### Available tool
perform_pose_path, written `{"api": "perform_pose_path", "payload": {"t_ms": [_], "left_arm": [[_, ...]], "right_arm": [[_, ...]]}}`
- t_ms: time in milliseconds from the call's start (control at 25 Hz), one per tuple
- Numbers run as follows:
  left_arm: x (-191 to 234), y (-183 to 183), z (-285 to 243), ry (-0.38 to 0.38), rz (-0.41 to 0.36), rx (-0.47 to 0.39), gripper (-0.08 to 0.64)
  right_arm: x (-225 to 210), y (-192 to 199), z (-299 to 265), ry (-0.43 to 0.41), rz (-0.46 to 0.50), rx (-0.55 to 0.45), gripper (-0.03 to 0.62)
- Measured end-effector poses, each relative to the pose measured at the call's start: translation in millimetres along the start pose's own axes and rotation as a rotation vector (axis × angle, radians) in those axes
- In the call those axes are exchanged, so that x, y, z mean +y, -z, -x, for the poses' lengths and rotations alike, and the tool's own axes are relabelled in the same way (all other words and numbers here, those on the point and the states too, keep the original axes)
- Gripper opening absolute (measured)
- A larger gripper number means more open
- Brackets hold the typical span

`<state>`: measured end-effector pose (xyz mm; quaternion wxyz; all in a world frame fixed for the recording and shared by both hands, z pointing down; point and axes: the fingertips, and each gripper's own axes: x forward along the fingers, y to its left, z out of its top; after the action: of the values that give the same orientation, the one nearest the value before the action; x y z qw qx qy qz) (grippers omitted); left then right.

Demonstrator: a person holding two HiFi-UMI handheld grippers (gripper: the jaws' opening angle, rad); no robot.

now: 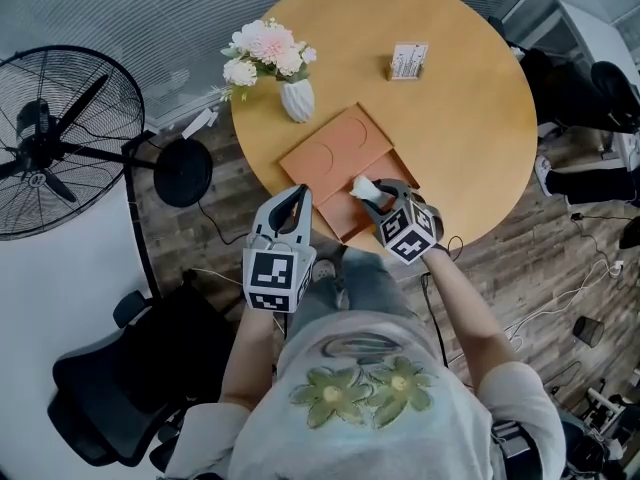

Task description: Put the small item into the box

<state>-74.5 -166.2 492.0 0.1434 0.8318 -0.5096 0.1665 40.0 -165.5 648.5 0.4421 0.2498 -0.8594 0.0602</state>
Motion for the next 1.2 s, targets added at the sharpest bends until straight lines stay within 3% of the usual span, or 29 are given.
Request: {"api": "perform_pose_path", "payload": {"t_ms": [600,1200], "left_arm": [[1.4,4.4,-1.8,0.005,0.004,0.011,0.002],[3.0,11.6,-4.3,-0.003,0.009,0.027,0.002]], "right_arm": [[17.8,23.4,-41.9,-0.099,0.173,0.174,0.169],[23.6,41.1,-59.0,-0.162,0.223,0.277,0.179]]}}
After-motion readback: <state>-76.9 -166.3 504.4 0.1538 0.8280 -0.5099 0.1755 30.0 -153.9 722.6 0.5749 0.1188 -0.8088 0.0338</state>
